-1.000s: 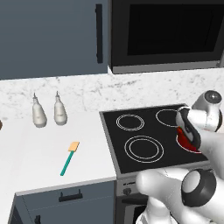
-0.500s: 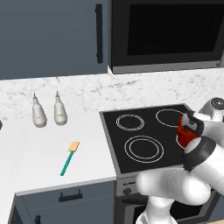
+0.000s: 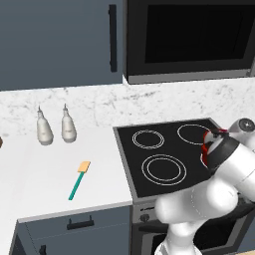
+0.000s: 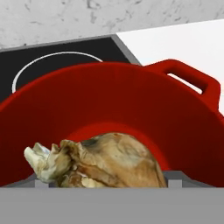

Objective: Put the lemon and onion in the pot. Retrieve the spatula and lightly stir the vegetables in the pot.

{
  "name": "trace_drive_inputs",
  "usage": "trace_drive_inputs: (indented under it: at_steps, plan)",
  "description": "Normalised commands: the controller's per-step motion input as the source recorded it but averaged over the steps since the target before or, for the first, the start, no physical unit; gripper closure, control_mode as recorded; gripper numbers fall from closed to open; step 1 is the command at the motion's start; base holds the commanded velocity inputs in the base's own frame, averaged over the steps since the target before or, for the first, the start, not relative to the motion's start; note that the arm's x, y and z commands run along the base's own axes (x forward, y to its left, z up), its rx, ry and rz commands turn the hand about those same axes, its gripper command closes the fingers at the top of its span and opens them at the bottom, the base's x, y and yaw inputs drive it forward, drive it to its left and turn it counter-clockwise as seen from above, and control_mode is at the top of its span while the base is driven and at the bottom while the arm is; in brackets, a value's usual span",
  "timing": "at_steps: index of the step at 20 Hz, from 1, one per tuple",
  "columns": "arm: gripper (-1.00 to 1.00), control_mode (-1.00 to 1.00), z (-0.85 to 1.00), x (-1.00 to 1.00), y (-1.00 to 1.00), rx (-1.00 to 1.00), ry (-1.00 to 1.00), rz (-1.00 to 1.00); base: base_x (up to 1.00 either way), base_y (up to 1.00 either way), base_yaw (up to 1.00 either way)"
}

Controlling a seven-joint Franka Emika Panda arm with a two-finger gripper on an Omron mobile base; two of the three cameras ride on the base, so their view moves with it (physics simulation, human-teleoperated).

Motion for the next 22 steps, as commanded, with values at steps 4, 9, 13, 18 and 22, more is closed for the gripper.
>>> trace_drive_inputs:
  at_steps: [4, 9, 13, 18, 22]
  plan:
    - [1.00, -1.00, -0.15, 0.02, -0.08, 0.02, 0.00, 0.00, 0.00, 0.00, 0.00]
    - [-1.00, -1.00, -0.02, 0.02, -0.01, 0.00, 0.01, 0.00, 0.00, 0.00, 0.00]
    - [-1.00, -1.00, 0.05, 0.06, 0.00, 0.00, 0.00, 0.00, 0.00, 0.00, 0.00]
    - [-1.00, -1.00, 0.27, 0.10, 0.00, 0.00, -0.03, 0.00, 0.00, 0.00, 0.00]
    - [-1.00, -1.00, 0.24, 0.04, 0.00, 0.00, -0.08, 0.00, 0.00, 0.00, 0.00]
